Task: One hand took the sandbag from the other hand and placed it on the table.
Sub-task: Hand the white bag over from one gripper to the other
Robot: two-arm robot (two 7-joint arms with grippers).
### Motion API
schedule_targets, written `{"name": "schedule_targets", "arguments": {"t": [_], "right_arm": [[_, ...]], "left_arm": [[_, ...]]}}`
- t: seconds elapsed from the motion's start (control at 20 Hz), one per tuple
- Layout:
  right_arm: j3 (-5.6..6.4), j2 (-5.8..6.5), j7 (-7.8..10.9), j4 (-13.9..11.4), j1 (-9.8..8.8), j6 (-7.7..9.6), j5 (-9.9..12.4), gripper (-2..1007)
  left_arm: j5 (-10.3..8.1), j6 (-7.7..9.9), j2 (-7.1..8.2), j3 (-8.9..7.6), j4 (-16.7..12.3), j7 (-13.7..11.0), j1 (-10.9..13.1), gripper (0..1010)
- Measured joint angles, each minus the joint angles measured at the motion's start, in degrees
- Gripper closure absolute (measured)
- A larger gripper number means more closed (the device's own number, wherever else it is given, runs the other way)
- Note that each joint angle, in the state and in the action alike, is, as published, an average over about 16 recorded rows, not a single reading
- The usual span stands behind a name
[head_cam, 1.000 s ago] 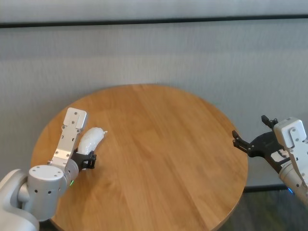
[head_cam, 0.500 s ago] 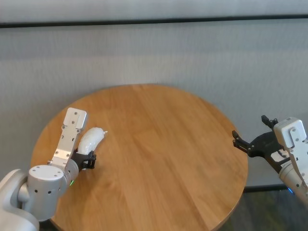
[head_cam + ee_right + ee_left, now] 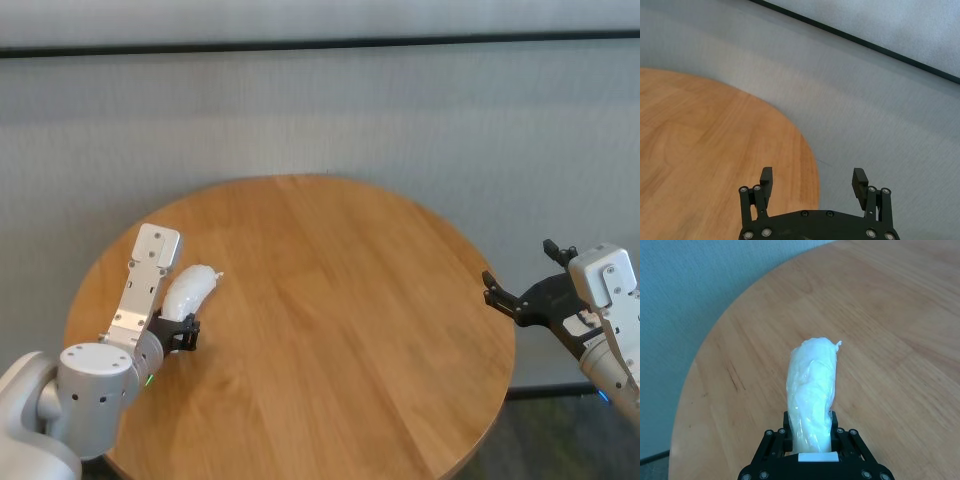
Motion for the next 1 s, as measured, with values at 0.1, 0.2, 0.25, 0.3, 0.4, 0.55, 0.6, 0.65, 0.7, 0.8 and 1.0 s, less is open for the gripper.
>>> {"name": "schedule_targets", "arguments": {"t": [0.1, 0.2, 0.25, 0.3, 0.4, 0.55, 0.6, 0.65, 0.7, 0.8, 1.0], "right_arm": [[0.00, 0.00, 0.00, 0.0, 0.00, 0.00, 0.0, 4], [0.00, 0.00, 0.00, 0.0, 0.00, 0.00, 0.0, 4], [0.00, 0.00, 0.00, 0.0, 0.00, 0.00, 0.0, 4], [0.00, 0.00, 0.00, 0.0, 0.00, 0.00, 0.0, 4], [0.00, 0.00, 0.00, 0.0, 0.00, 0.00, 0.0, 4], [0.00, 0.00, 0.00, 0.0, 0.00, 0.00, 0.0, 4], [0.00, 0.00, 0.00, 0.0, 0.00, 0.00, 0.0, 4], [0.00, 0.00, 0.00, 0.0, 0.00, 0.00, 0.0, 4], [0.00, 0.00, 0.00, 0.0, 0.00, 0.00, 0.0, 4], [0.00, 0.00, 0.00, 0.0, 0.00, 0.00, 0.0, 4], [0.00, 0.00, 0.00, 0.0, 0.00, 0.00, 0.0, 4]], "left_arm": [[0.30, -0.28, 0.02, 0.08, -0.1, 0.1, 0.1, 599], [0.74, -0.80, 0.05, 0.20, -0.2, 0.3, 0.2, 599], [1.01, -1.15, 0.06, 0.28, -0.3, 0.4, 0.2, 599], [1.33, -1.59, 0.08, 0.36, -0.4, 0.5, 0.3, 599], [2.00, -2.65, 0.13, 0.52, -0.7, 0.7, 0.6, 599], [3.07, -4.62, 0.24, 0.76, -1.1, 0.8, 1.0, 599], [3.43, -5.39, 0.28, 0.82, -1.3, 0.8, 1.1, 599], [3.78, -6.18, 0.32, 0.88, -1.5, 0.9, 1.3, 599], [4.10, -7.04, 0.35, 0.91, -1.6, 0.9, 1.5, 599], [4.67, -8.87, 0.41, 0.93, -2.0, 0.8, 1.8, 599], [5.49, -12.94, 0.52, 0.80, -2.7, 0.2, 2.5, 599]]}}
